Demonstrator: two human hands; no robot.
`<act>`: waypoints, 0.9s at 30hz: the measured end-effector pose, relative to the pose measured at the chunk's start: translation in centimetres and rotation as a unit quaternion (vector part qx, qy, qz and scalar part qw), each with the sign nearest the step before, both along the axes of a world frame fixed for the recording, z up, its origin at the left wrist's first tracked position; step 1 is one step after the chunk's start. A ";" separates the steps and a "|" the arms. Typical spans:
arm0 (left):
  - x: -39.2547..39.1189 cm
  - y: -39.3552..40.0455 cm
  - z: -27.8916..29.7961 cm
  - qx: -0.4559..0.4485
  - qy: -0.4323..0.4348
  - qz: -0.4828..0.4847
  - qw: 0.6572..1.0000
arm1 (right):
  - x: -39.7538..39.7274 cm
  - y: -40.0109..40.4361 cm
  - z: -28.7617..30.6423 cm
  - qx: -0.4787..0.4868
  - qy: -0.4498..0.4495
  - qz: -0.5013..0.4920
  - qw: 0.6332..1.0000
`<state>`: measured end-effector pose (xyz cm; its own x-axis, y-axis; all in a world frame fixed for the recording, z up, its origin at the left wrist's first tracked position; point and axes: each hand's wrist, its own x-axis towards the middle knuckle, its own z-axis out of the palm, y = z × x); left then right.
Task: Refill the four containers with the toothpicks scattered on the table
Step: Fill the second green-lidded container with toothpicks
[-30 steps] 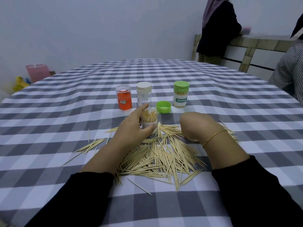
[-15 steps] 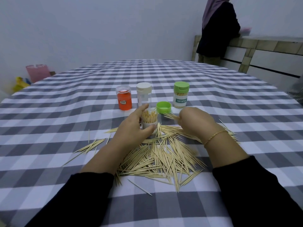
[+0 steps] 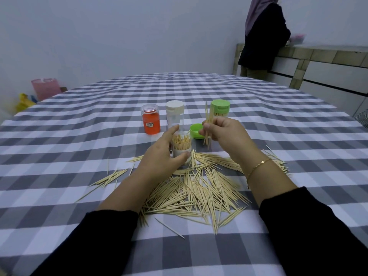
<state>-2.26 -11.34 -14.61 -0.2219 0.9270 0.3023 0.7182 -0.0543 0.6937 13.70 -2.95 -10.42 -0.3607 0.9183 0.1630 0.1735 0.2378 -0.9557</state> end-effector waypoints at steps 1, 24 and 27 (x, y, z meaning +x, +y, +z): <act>0.0 0.0 0.0 0.001 -0.003 0.000 1.000 | -0.4 -0.2 -0.1 0.001 0.035 -0.004 0.999; 0.2 0.2 -0.1 0.007 -0.045 -0.010 0.999 | -4.1 -1.5 -1.9 0.023 0.176 0.013 0.984; 0.3 0.1 0.1 0.008 -0.046 -0.010 0.999 | -4.1 -1.6 -2.2 0.017 0.140 0.028 0.990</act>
<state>-1.97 -11.25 -14.49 -0.2316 0.9266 0.2962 0.6506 -0.0788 0.7553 9.57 -4.50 -12.62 -0.3467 0.8906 0.2944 -0.1106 0.2729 -0.9557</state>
